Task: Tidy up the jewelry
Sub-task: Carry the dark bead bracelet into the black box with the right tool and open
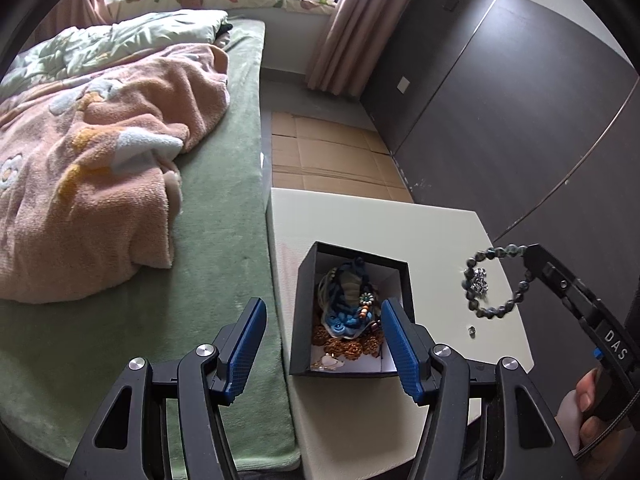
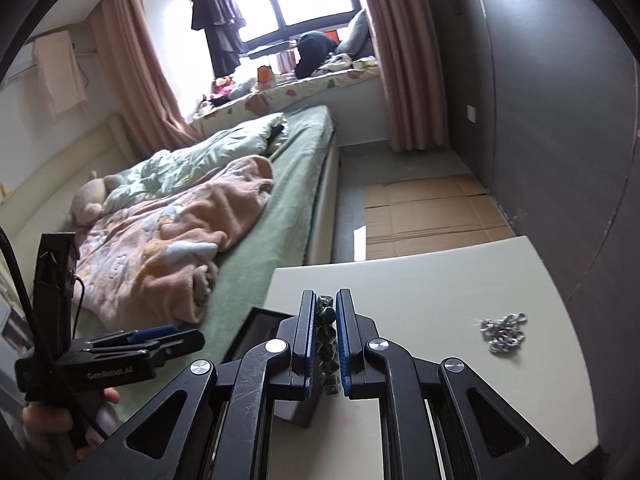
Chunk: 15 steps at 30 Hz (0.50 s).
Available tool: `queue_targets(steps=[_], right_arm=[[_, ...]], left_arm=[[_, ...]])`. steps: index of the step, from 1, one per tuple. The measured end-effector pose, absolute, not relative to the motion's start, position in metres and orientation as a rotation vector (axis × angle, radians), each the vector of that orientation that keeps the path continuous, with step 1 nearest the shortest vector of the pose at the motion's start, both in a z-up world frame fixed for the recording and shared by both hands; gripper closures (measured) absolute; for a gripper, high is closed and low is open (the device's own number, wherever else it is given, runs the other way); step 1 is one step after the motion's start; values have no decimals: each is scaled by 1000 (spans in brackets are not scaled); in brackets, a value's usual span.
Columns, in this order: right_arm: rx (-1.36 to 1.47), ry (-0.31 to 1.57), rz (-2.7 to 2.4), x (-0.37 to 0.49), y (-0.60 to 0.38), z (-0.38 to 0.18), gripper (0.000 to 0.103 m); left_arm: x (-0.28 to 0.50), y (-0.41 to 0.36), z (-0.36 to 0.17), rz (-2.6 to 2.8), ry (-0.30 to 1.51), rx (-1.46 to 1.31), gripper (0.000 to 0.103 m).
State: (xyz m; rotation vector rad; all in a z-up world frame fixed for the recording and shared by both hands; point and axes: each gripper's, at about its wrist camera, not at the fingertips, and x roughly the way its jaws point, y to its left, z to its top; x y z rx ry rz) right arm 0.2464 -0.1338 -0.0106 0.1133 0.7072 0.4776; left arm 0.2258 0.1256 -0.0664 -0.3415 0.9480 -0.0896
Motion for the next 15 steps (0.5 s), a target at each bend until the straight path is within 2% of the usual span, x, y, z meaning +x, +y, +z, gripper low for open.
queue_targets(steps=[15], right_arm=[[100, 789, 528, 257, -80, -40, 92]], left_arm=[[209, 146, -59, -60, 935, -351, 42]])
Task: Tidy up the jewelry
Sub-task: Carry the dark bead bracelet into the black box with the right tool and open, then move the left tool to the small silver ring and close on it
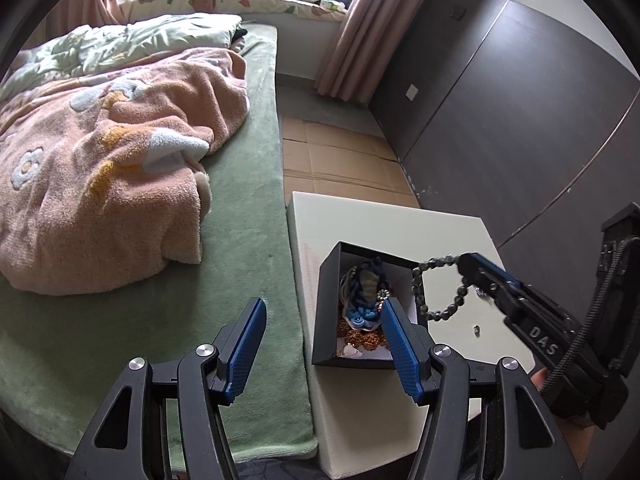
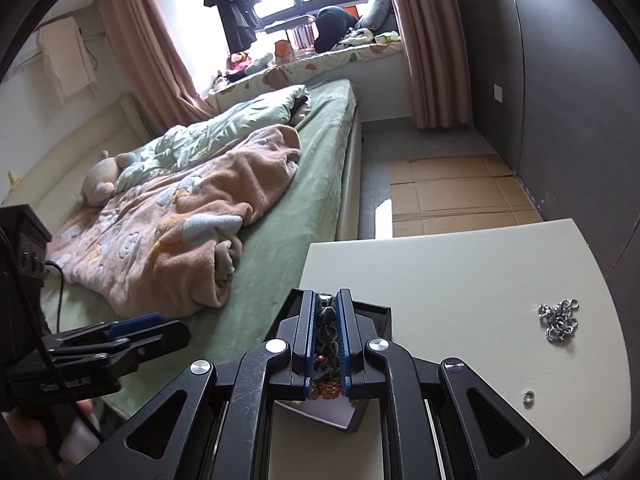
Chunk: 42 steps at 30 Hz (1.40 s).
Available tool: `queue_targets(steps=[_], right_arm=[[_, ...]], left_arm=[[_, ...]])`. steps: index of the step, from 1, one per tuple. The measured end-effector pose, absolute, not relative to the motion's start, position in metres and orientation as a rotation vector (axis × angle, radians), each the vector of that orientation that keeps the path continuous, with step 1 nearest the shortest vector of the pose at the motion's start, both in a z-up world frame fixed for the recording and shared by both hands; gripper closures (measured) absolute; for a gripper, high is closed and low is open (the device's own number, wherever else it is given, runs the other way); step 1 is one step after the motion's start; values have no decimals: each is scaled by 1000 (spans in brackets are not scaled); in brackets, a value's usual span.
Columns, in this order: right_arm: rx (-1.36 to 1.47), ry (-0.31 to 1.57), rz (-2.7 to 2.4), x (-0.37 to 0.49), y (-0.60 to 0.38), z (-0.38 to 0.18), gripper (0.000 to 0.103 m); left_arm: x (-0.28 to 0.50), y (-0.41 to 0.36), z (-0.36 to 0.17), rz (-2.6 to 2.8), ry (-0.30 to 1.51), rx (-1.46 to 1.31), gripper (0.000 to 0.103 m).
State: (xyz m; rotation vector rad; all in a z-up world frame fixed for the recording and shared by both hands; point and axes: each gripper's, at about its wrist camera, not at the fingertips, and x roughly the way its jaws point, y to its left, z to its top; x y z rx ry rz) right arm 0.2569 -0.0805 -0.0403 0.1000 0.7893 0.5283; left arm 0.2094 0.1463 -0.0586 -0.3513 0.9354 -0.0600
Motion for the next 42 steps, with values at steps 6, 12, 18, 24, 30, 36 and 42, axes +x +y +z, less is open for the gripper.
queue_targets(steps=[6, 12, 18, 24, 30, 36, 42], right_arm=[[126, 891, 564, 268, -71, -62, 79], [229, 862, 541, 269, -101, -58, 52], [284, 882, 514, 271, -135, -60, 52], [321, 883, 490, 269, -173, -62, 33], [369, 883, 449, 273, -222, -65, 20], [431, 922, 398, 280, -268, -85, 9], [532, 924, 393, 284, -313, -111, 9]], left_arm=[[211, 143, -59, -60, 940, -340, 42], [215, 136, -59, -65, 947, -327, 42], [224, 114, -59, -90, 960, -291, 42], [235, 84, -59, -124, 972, -251, 42], [247, 45, -62, -156, 977, -198, 42], [260, 1, -70, -188, 1009, -149, 42], [272, -39, -86, -213, 1060, -84, 42]])
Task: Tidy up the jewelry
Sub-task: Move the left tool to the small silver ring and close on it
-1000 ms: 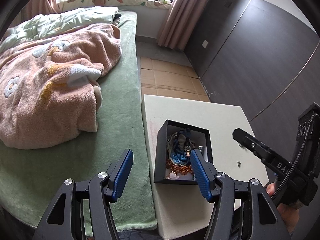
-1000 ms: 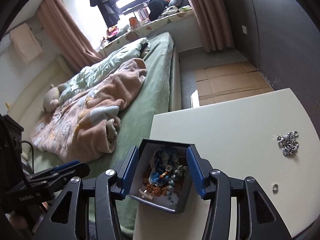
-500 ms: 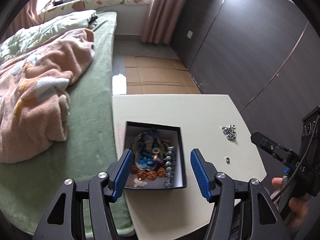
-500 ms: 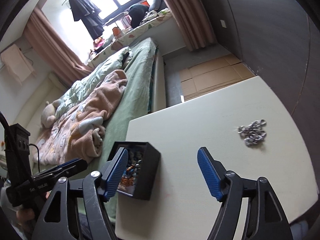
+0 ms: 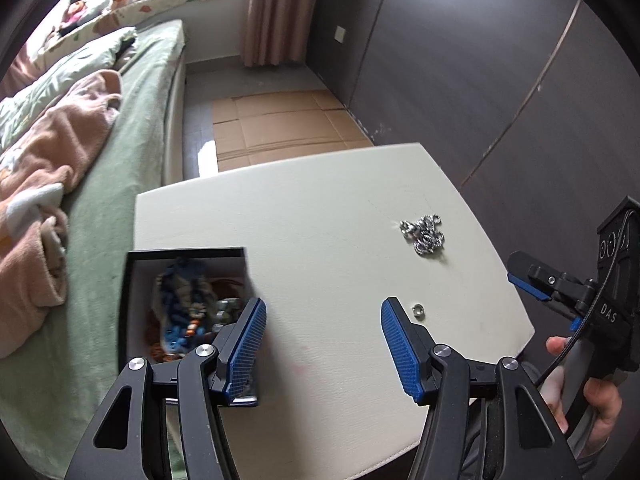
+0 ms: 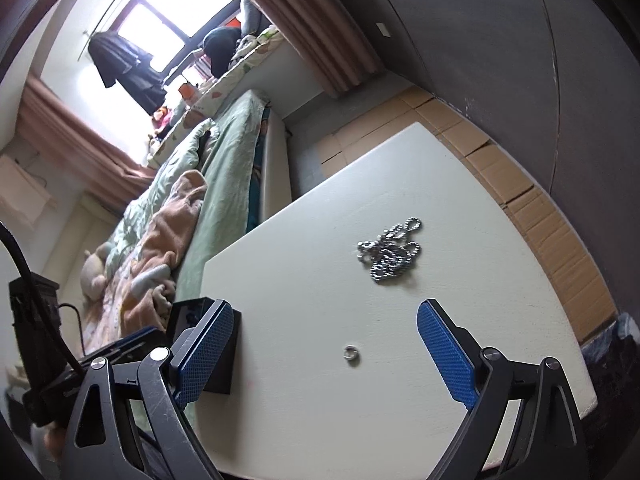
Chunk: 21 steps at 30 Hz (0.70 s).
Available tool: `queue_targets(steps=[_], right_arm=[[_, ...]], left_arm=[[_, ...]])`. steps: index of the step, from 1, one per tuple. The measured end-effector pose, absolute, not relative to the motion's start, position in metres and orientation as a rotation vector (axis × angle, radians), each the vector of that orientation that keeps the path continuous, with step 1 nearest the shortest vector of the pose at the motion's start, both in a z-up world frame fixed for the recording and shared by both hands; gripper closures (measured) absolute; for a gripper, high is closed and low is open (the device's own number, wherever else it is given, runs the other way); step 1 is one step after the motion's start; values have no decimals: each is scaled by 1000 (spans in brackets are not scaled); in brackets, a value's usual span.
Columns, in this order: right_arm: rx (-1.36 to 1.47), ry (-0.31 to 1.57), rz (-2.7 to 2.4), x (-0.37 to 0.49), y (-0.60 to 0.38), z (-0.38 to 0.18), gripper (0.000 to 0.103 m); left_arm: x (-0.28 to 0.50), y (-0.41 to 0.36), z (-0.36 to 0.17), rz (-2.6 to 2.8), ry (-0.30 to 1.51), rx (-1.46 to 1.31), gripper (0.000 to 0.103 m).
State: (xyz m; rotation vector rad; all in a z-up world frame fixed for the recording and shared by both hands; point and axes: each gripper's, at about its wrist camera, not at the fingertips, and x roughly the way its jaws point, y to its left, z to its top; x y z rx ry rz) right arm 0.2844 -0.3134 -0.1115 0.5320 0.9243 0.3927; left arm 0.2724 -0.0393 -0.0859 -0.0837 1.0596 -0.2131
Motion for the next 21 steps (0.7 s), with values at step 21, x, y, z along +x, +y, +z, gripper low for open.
queue_targets(steps=[21], right_arm=[[647, 911, 375, 285, -392, -146, 9]], left_arm=[[285, -139, -143, -276, 1140, 65, 48]])
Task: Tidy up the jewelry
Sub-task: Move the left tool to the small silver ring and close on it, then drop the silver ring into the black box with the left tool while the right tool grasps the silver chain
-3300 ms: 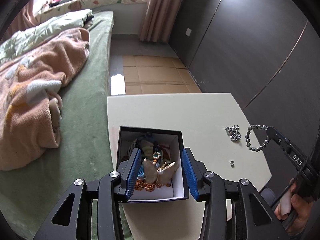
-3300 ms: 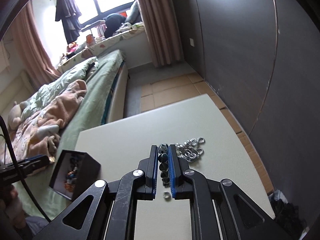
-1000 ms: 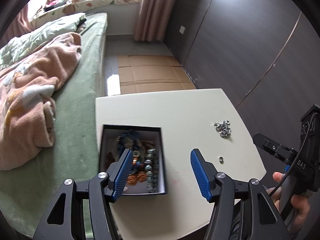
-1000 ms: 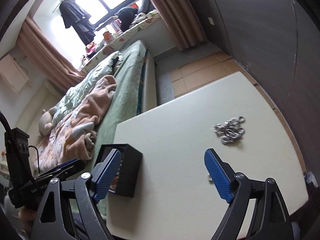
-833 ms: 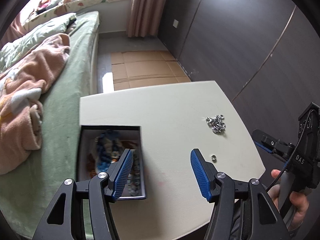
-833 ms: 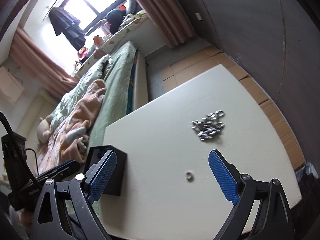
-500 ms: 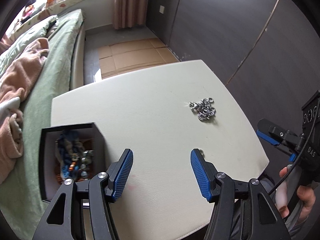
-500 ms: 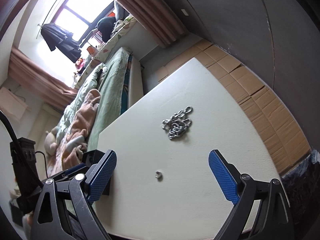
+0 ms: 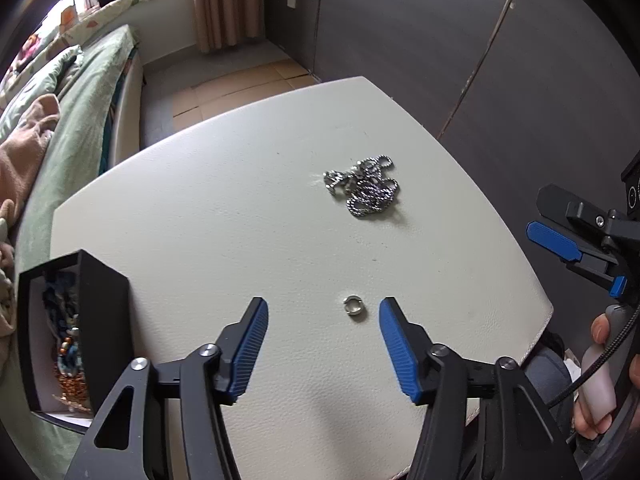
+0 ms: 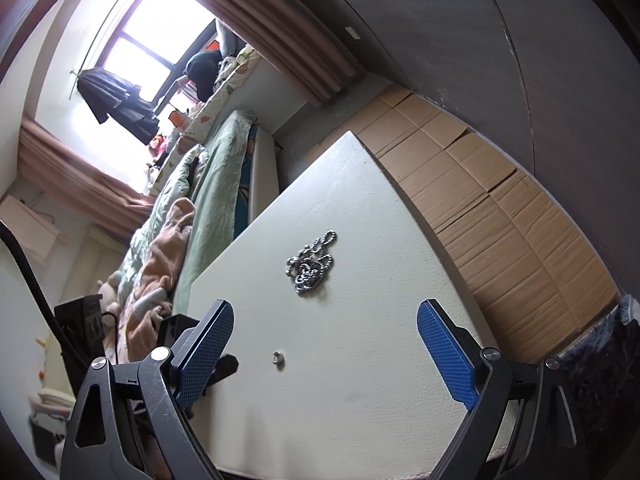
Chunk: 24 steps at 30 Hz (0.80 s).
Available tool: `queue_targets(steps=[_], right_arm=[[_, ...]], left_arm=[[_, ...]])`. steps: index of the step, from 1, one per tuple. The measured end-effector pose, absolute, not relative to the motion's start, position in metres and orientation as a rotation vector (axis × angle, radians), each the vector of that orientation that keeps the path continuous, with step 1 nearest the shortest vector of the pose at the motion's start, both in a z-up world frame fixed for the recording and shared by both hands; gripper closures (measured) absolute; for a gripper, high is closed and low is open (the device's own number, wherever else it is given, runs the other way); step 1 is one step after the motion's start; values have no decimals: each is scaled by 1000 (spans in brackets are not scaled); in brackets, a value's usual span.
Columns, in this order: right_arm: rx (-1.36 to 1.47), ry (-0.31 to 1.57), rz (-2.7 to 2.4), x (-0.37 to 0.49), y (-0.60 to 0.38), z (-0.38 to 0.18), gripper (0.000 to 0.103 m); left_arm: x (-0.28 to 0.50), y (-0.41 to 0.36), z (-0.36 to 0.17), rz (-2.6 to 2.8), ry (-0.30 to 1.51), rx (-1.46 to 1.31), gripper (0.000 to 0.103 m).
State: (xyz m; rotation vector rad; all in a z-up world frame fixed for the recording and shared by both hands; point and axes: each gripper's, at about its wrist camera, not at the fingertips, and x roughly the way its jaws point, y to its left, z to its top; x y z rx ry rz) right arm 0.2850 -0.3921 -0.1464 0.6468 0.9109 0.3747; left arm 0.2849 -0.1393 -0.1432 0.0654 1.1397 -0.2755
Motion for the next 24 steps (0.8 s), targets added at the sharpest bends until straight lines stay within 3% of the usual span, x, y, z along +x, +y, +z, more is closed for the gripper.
queue_targets(steps=[13, 15, 24], right_arm=[[667, 922, 371, 288, -398, -156, 9], [668, 924, 366, 288, -398, -158, 9], [674, 934, 365, 293, -389, -166, 16]], left_arm=[[288, -166, -172, -263, 1158, 162, 81], [288, -164, -172, -264, 1154, 155, 90], [290, -140, -158, -265, 1120, 98, 90]])
